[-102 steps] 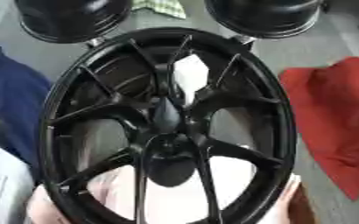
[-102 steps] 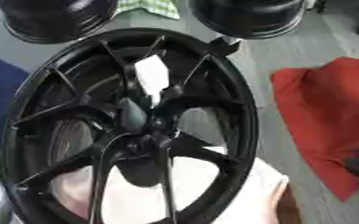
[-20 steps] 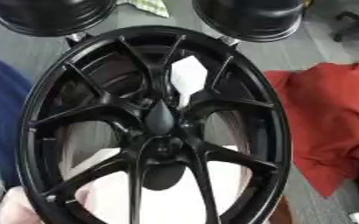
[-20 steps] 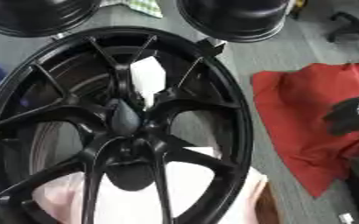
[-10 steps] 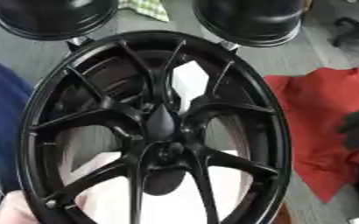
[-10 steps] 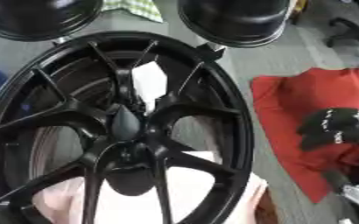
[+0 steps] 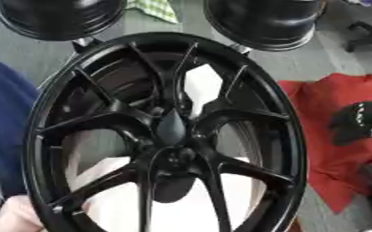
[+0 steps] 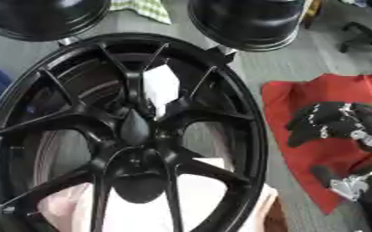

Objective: Pull the pin out of the wheel hub.

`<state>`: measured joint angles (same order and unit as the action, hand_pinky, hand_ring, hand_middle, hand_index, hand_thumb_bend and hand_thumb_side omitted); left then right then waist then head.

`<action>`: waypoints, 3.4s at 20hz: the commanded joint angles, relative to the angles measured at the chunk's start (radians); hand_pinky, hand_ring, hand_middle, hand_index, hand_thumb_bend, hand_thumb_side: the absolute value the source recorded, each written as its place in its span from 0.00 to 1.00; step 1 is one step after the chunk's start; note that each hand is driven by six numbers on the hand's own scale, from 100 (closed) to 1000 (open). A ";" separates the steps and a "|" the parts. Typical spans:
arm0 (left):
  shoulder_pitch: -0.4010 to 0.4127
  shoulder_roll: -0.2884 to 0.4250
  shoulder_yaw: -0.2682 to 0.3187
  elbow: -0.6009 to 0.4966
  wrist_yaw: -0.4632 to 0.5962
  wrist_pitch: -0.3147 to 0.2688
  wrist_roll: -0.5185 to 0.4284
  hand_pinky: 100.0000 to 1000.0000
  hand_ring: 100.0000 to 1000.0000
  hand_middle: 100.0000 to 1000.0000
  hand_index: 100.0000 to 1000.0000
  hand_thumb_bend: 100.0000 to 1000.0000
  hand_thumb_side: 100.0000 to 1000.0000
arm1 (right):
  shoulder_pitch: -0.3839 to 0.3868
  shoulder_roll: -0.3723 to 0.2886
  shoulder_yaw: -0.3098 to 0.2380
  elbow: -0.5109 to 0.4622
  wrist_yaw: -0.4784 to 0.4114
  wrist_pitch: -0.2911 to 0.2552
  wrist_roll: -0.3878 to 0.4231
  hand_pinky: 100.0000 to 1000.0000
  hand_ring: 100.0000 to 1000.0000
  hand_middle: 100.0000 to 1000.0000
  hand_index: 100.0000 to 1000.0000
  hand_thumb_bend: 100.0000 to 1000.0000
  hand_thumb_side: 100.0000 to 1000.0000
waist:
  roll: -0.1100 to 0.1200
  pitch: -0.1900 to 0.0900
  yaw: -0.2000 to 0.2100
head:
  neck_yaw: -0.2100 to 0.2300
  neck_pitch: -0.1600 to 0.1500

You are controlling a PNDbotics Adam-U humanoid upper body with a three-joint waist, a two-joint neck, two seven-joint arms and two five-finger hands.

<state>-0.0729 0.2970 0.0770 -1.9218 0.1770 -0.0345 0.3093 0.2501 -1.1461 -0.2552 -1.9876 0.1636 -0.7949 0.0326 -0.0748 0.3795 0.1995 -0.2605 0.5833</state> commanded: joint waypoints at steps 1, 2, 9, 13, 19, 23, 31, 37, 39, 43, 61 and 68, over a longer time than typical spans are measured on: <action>-0.007 0.005 -0.001 -0.012 0.004 -0.001 -0.006 0.64 0.58 0.49 0.71 0.19 0.50 | -0.013 -0.048 -0.024 -0.012 -0.046 0.034 -0.013 0.78 0.74 0.60 0.76 0.00 0.43 | 0.000 -0.035 0.011 | -0.019 -0.001; -0.007 0.004 -0.004 -0.011 0.006 0.000 -0.008 0.64 0.56 0.49 0.71 0.19 0.50 | -0.017 -0.051 -0.026 -0.012 -0.058 0.045 -0.016 0.78 0.74 0.60 0.76 0.00 0.43 | 0.000 -0.039 0.019 | -0.025 0.001; -0.013 -0.005 -0.016 -0.004 0.016 0.000 -0.022 0.63 0.53 0.49 0.71 0.19 0.49 | -0.043 -0.072 -0.041 -0.012 -0.131 0.138 -0.018 0.78 0.75 0.61 0.76 0.00 0.43 | -0.001 -0.062 0.062 | -0.078 0.022; -0.013 -0.013 -0.018 -0.001 0.021 0.000 -0.022 0.63 0.53 0.49 0.71 0.20 0.49 | -0.049 -0.076 -0.048 -0.012 -0.161 0.187 -0.008 0.77 0.75 0.61 0.76 0.00 0.43 | 0.006 -0.066 0.074 | -0.085 0.016; -0.023 -0.016 -0.020 -0.001 0.023 -0.001 -0.025 0.63 0.53 0.49 0.70 0.20 0.49 | -0.055 -0.069 -0.056 -0.012 -0.210 0.275 0.014 0.76 0.75 0.60 0.75 0.00 0.48 | 0.007 -0.057 0.090 | -0.088 0.000; -0.029 -0.022 -0.019 0.000 0.023 0.000 -0.022 0.63 0.53 0.49 0.70 0.21 0.49 | -0.059 -0.053 -0.066 -0.012 -0.227 0.319 0.034 0.76 0.75 0.60 0.75 0.00 0.49 | -0.002 -0.047 0.106 | -0.092 -0.012; -0.041 -0.035 -0.025 0.004 0.028 0.001 -0.028 0.64 0.53 0.48 0.70 0.22 0.49 | -0.125 -0.068 -0.081 0.072 -0.258 0.349 0.054 0.76 0.75 0.62 0.76 0.00 0.45 | -0.015 -0.053 0.156 | -0.141 0.019; -0.034 -0.022 -0.021 0.011 0.025 -0.001 -0.025 0.64 0.53 0.48 0.70 0.23 0.48 | -0.203 -0.084 -0.092 0.056 -0.172 0.354 0.104 0.82 0.78 0.69 0.78 0.09 0.40 | -0.029 -0.085 0.160 | -0.170 0.075; -0.038 -0.023 -0.025 0.011 0.026 -0.001 -0.029 0.64 0.53 0.48 0.70 0.23 0.48 | -0.223 -0.059 -0.079 0.027 -0.134 0.353 0.134 0.81 0.77 0.68 0.78 0.06 0.39 | -0.031 -0.094 0.168 | -0.186 0.085; -0.030 -0.027 -0.026 0.016 0.028 0.000 -0.031 0.64 0.53 0.48 0.70 0.24 0.48 | -0.251 -0.037 -0.062 -0.010 -0.083 0.345 0.142 0.81 0.78 0.70 0.78 0.05 0.39 | -0.029 -0.103 0.181 | -0.211 0.084; -0.025 -0.044 -0.041 0.027 0.037 0.005 -0.050 0.64 0.53 0.47 0.70 0.25 0.48 | -0.422 -0.037 0.010 0.154 -0.072 0.370 0.339 0.80 0.80 0.72 0.79 0.03 0.46 | -0.013 -0.087 0.218 | -0.242 0.038; -0.021 -0.049 -0.044 0.033 0.037 0.006 -0.055 0.64 0.53 0.47 0.70 0.25 0.48 | -0.451 -0.027 0.029 0.176 -0.072 0.363 0.381 0.80 0.81 0.74 0.80 0.06 0.47 | -0.012 -0.085 0.225 | -0.256 0.046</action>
<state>-0.0945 0.2411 0.0336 -1.8783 0.2104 -0.0263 0.2572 -0.1891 -1.1481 -0.2182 -1.8085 0.0938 -0.4302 0.4074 -0.0914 0.3081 0.4244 -0.5112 0.6315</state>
